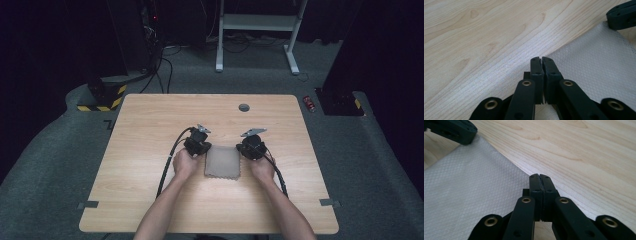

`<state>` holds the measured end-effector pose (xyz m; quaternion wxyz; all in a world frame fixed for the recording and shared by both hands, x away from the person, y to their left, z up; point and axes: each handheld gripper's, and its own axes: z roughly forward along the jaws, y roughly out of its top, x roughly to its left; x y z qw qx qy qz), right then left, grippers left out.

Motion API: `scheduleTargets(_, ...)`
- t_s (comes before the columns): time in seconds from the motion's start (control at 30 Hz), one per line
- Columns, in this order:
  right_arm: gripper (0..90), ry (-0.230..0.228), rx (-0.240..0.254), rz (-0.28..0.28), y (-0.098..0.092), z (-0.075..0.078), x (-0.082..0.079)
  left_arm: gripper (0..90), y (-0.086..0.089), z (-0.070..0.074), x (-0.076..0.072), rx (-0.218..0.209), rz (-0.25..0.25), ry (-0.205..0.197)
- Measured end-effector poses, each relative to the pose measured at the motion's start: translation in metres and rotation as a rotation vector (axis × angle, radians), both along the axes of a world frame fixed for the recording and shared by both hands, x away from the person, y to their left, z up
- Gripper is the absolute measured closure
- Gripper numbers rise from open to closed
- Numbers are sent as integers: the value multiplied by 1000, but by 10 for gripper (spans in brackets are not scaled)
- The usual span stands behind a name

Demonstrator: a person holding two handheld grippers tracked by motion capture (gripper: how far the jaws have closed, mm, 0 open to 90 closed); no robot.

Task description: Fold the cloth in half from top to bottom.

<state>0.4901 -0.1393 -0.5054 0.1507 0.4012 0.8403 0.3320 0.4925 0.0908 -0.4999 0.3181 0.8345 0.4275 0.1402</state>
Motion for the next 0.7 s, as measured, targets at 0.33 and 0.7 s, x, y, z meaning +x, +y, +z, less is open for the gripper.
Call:
scheduleTargets(0.33,817,-17,20,-31,-4,4,-2,700,9,8,-9,-18,26,-32)
scheduleTargets(0.7,840,-9,43,60,3,0,-28,653,3,-3,-49,-1,-71,-33)
